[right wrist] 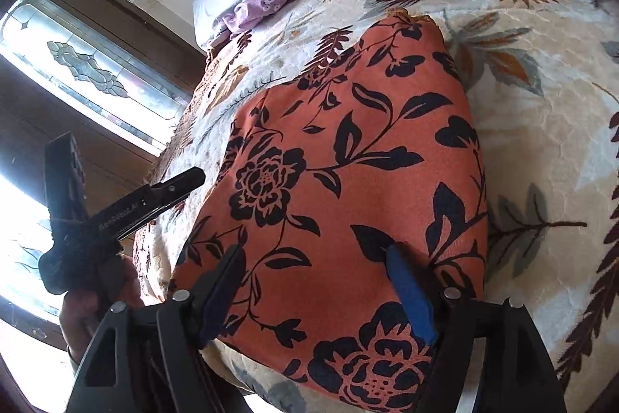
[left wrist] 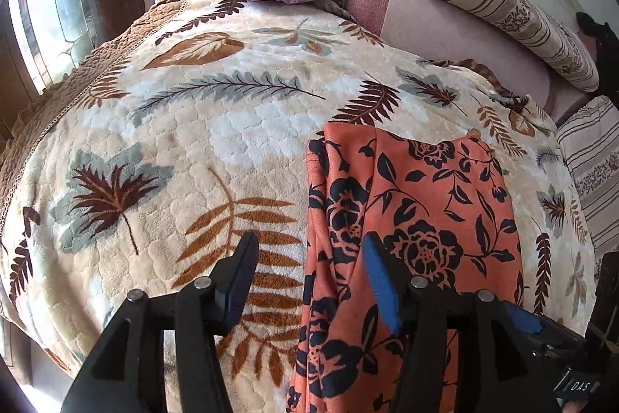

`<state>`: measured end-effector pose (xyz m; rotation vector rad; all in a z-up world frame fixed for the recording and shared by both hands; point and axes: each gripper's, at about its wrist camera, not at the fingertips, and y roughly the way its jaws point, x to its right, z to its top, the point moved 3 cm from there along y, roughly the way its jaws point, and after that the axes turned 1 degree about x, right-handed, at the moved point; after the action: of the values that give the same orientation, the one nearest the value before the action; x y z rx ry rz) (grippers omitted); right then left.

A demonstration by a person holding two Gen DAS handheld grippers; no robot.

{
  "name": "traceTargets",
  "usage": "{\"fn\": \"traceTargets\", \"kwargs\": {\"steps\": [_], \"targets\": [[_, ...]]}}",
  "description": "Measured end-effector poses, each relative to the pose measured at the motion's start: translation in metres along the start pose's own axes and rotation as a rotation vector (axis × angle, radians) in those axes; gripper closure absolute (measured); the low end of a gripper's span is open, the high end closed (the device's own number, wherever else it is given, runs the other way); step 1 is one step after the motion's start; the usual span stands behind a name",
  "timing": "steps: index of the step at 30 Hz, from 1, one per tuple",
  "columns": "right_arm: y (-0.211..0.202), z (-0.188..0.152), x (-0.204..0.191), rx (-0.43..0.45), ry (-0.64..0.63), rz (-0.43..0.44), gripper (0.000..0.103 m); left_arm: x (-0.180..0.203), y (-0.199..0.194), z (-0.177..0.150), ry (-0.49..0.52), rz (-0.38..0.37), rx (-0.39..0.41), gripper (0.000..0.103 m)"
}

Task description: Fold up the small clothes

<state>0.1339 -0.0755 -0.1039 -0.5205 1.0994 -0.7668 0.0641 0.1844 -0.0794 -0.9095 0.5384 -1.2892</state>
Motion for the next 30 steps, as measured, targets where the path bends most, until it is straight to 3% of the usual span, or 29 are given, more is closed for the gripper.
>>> {"fn": "traceTargets", "kwargs": {"steps": [4, 10, 14, 19, 24, 30], "targets": [[0.001, -0.002, -0.005, 0.009, -0.024, -0.026, 0.023, -0.001, -0.005, -0.004, -0.003, 0.004, 0.001, 0.046], [-0.011, -0.002, -0.004, 0.012, 0.010, 0.002, 0.023, 0.000, -0.011, -0.008, 0.008, 0.031, 0.031, 0.032], [-0.036, 0.002, 0.003, 0.049, 0.020, 0.031, 0.023, -0.001, -0.007, -0.011, -0.002, -0.015, 0.008, 0.032], [-0.059, 0.023, 0.051, 0.090, 0.137, 0.012, 0.023, 0.006, 0.007, -0.013, 0.002, -0.093, -0.037, 0.032], [-0.035, 0.043, 0.088, 0.040, 0.264, 0.064, 0.022, 0.014, 0.025, -0.017, 0.006, -0.085, -0.089, 0.032], [-0.007, 0.047, 0.084, -0.020, 0.247, 0.088, 0.022, 0.016, 0.027, -0.016, 0.015, -0.097, -0.091, 0.032]]}}
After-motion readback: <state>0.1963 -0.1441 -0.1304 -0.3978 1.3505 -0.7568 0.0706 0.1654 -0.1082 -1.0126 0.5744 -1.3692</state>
